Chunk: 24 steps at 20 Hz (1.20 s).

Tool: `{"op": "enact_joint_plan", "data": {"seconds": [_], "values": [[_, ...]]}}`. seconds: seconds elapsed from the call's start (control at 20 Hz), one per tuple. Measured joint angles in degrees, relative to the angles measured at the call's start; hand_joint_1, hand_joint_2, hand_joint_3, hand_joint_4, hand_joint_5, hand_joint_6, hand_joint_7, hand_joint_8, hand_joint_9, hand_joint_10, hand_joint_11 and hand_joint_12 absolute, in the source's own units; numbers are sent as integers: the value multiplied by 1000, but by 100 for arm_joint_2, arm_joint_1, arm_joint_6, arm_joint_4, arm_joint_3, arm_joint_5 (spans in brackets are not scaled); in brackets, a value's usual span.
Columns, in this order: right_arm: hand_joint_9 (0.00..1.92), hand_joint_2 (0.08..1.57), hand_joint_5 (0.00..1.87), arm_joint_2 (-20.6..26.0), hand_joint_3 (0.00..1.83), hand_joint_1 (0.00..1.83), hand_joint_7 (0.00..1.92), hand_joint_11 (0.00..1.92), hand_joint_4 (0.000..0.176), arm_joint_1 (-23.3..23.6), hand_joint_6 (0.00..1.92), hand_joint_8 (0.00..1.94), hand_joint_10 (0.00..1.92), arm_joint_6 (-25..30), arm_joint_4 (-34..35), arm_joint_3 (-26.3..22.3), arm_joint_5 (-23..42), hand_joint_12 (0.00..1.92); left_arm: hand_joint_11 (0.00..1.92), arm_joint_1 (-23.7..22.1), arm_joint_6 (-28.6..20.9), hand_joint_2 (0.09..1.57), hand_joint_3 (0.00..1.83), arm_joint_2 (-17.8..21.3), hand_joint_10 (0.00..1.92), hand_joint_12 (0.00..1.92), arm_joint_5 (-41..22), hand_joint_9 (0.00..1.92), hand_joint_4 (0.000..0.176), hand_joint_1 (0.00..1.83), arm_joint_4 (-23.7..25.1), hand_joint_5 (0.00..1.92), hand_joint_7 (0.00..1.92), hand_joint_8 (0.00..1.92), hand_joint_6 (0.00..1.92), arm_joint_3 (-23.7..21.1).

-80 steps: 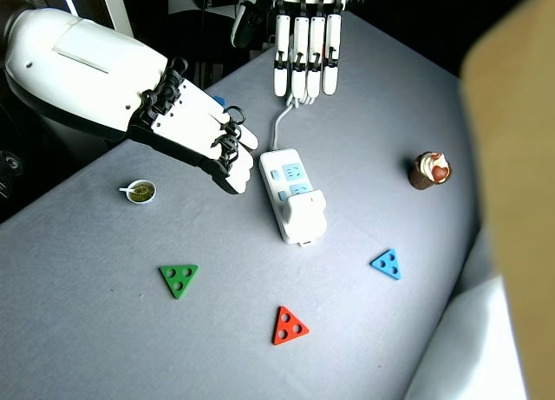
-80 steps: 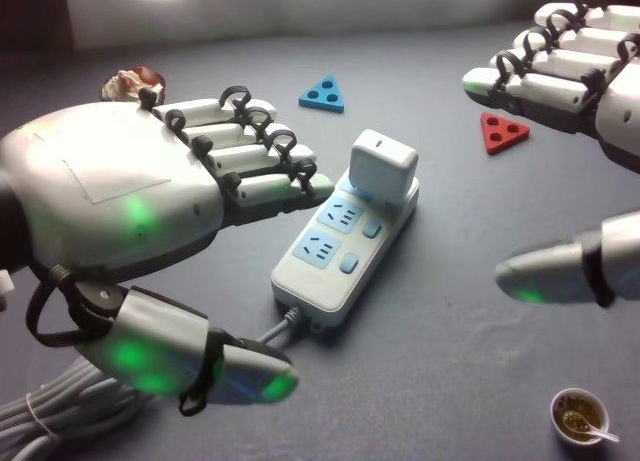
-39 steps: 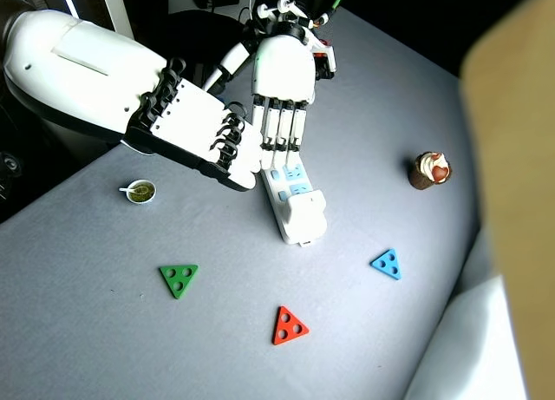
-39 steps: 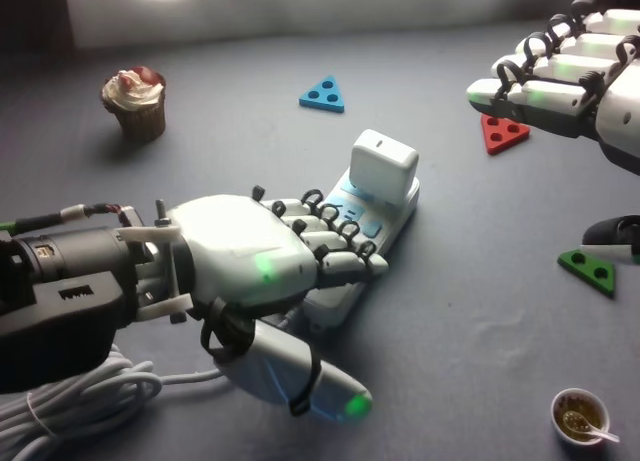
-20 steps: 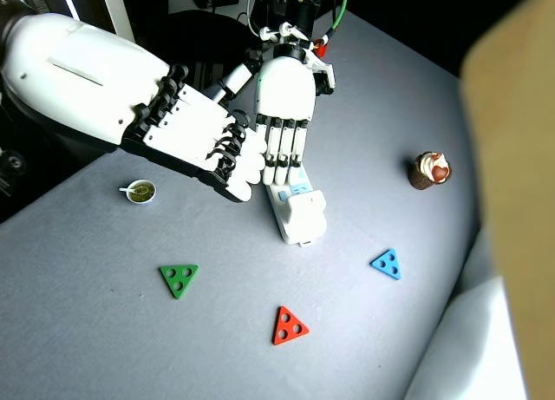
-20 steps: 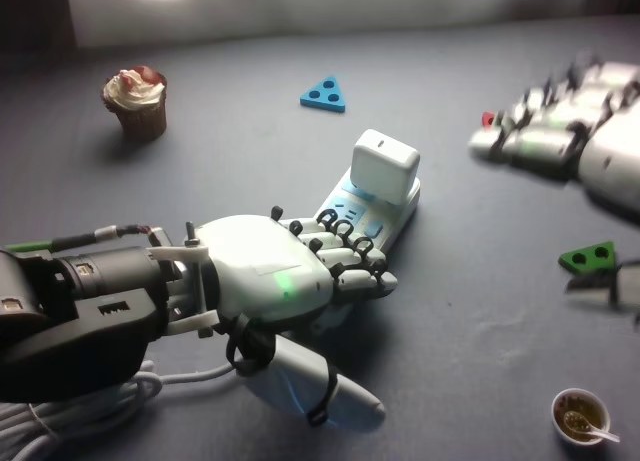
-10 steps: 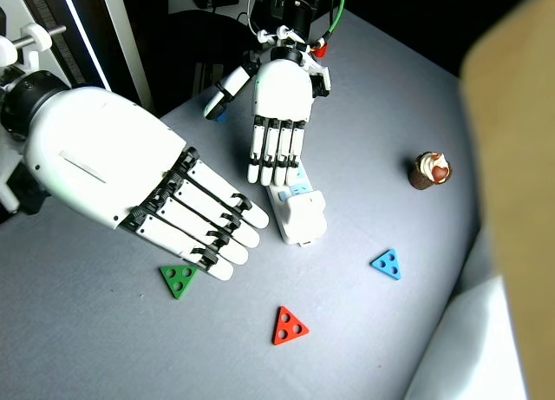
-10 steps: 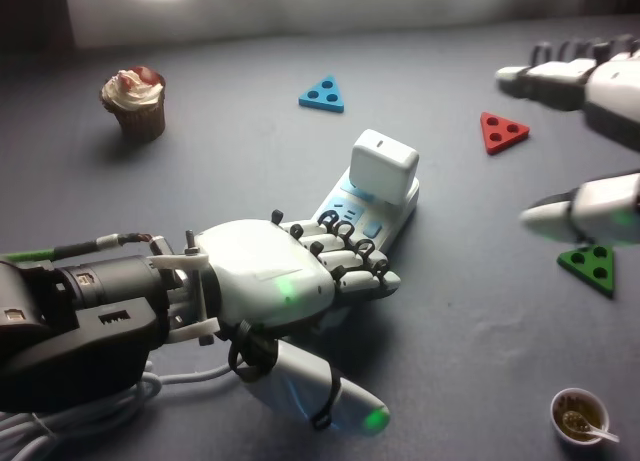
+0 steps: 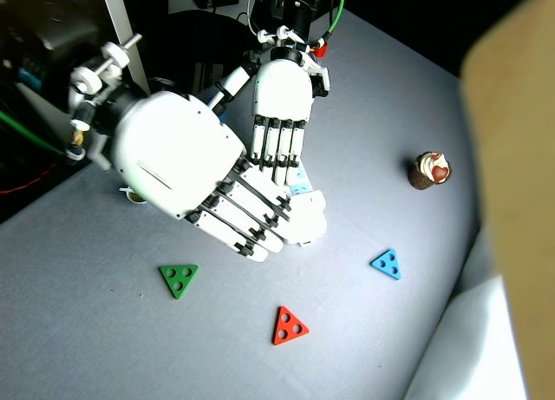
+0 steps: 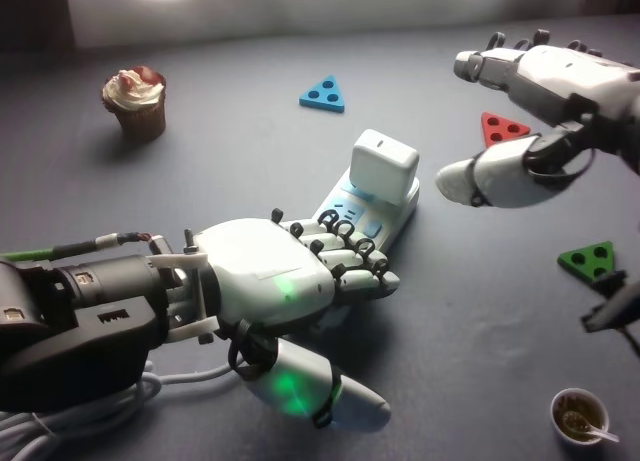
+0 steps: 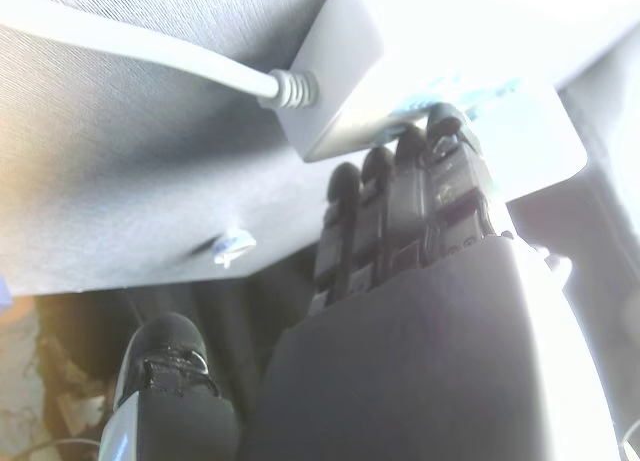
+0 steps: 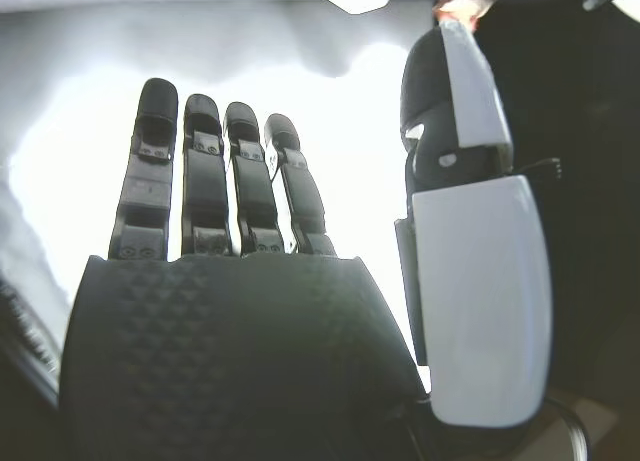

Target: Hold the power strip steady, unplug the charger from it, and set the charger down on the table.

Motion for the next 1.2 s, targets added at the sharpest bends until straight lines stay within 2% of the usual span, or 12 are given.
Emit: {"op": "enact_joint_plan", "data": {"seconds": [0.4, 0.65, 0.85, 1.2], "values": [[191, 1076, 170, -881, 0, 937, 187, 20, 0, -186, 2, 0, 0, 295, 66, 826, 133, 567, 64, 2, 0, 1001, 1, 44, 3, 26, 7, 94, 0, 0, -9, 134, 124, 4, 4, -7], [193, 1082, 179, -1410, 0, 945, 188, 19, 0, -186, 9, 8, 9, 389, -52, 1266, 13, 566, 88, 0, -2, 1012, 4, 76, 13, 36, 4, 126, 0, 0, -13, 150, 151, 12, 9, -17], [197, 1084, 163, -1757, 0, 936, 181, 0, 0, -254, 5, 0, 1, 424, -247, 1609, -13, 599, 57, 0, -2, 1018, 4, 109, 4, 21, 9, 76, 0, 0, -13, 121, 105, 3, 4, -17], [196, 1056, 199, -1930, 0, 968, 198, 0, 0, -391, 0, 2, 3, 501, -413, 1805, 74, 564, 70, 2, -2, 1012, 1, 111, 6, 26, 13, 88, 0, 0, -15, 136, 122, 6, 6, -17]]}}
